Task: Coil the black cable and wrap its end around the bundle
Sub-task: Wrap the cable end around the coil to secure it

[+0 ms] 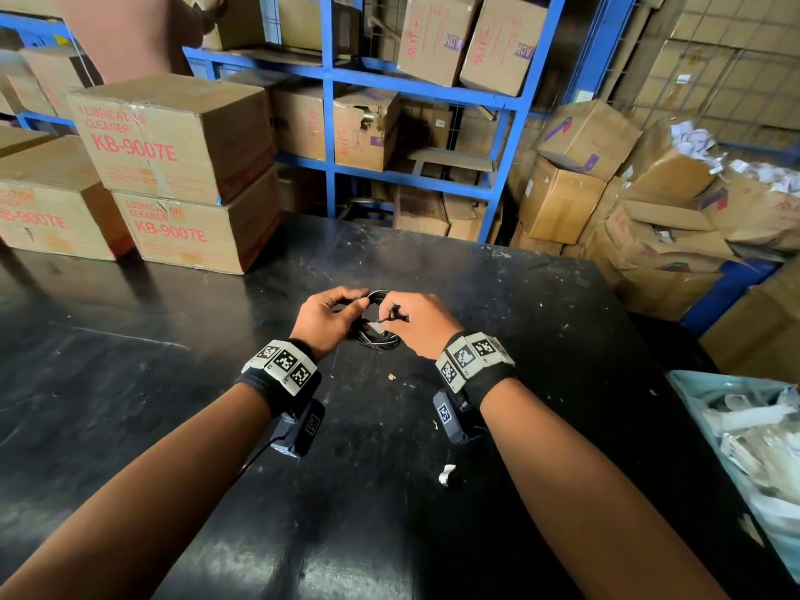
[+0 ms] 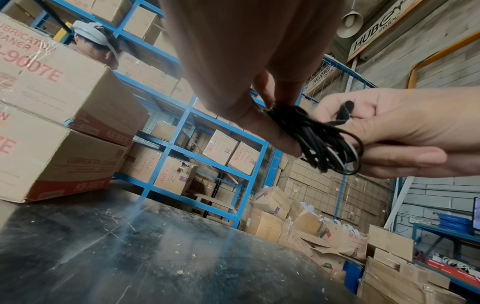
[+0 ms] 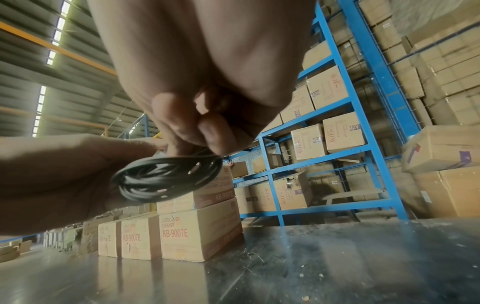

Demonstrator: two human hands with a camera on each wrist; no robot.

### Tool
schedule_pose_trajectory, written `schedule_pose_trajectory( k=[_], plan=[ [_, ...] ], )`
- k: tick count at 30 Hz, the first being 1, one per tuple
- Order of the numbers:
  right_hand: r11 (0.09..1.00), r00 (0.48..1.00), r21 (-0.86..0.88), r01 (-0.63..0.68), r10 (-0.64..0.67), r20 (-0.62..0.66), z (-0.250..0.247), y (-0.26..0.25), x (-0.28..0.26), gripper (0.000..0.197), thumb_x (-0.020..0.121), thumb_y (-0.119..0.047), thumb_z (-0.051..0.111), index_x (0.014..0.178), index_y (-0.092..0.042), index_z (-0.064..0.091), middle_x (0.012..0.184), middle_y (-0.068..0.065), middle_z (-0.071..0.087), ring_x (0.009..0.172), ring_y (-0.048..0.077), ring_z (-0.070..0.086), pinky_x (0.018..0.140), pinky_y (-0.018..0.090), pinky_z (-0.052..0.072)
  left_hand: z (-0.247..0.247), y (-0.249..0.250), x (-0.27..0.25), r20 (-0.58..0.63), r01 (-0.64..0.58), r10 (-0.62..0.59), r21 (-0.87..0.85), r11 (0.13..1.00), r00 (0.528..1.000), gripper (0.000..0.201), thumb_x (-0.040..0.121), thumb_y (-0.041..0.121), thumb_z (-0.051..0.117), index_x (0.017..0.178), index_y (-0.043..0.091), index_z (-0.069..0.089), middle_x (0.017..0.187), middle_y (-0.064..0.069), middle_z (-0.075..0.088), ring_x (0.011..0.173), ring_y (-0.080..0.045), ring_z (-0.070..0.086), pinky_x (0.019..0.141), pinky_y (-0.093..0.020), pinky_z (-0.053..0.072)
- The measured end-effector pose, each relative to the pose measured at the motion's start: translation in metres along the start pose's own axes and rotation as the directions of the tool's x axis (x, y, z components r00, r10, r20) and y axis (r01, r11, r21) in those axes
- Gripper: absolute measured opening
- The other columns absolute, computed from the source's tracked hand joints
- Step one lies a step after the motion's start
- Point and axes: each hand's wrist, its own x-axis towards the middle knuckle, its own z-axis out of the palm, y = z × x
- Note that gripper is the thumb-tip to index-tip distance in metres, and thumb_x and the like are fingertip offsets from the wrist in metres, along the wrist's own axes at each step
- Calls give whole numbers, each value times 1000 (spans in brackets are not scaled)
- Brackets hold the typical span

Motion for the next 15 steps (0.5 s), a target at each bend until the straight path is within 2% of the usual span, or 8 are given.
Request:
schedule_pose_trajectory(
  k=[2, 4, 7, 10, 12, 15],
  plan=[
    [1000, 999, -8, 10, -11, -30, 2, 0, -1, 11, 77, -19, 65, 73, -29, 61, 68, -5, 63, 63, 18, 58, 65, 40, 54, -1, -1, 0, 14, 17, -16, -19, 1000, 1000, 13, 78, 29, 68, 90, 27, 72, 92, 0, 71, 84, -24, 68, 83, -46, 54],
    [1000, 996, -3, 18, -18, -92, 4, 0, -2, 7, 76, -23, 66, 75, -30, 64, 75, -3, 69, 69, 21, 63, 68, 41, 55, 0, 1, -2, 20, 25, -25, -50, 998, 1000, 12, 79, 27, 68, 90, 27, 71, 86, -1, 71, 78, -30, 68, 78, -48, 55],
    [998, 980, -44, 54, -61, -188, 5, -2, -1, 4, 74, -24, 68, 77, -26, 69, 79, 0, 68, 72, 23, 63, 68, 40, 53, 2, 4, -3, 12, 38, -37, -94, 995, 999, 11, 83, 16, 65, 90, 23, 70, 71, 6, 69, 67, -29, 66, 69, -46, 56],
    [989, 979, -147, 33, -61, -195, 2, -7, -3, 4, 78, -22, 67, 80, -23, 70, 89, -1, 61, 77, 22, 58, 66, 34, 49, 3, 6, -3, 23, 31, -29, -104, 994, 999, 12, 84, 15, 65, 94, 18, 70, 76, -2, 69, 68, -28, 66, 67, -42, 57],
    [985, 972, -171, 31, -70, -224, 3, -7, -3, 1, 78, -22, 67, 77, -21, 68, 89, 0, 56, 74, 24, 57, 62, 36, 50, 4, 8, -3, 10, 17, -16, -103, 995, 1000, 13, 84, 13, 64, 97, 14, 69, 76, -4, 68, 65, -22, 67, 61, -34, 57],
    [989, 959, -144, 36, -75, -273, 6, -5, -1, 7, 75, -20, 70, 72, -16, 65, 84, 4, 54, 66, 29, 55, 57, 40, 49, 5, 11, -6, -10, 17, -18, -134, 991, 1000, 16, 85, 9, 61, 100, 9, 67, 74, -5, 66, 56, -13, 66, 52, -25, 54]
  ],
)
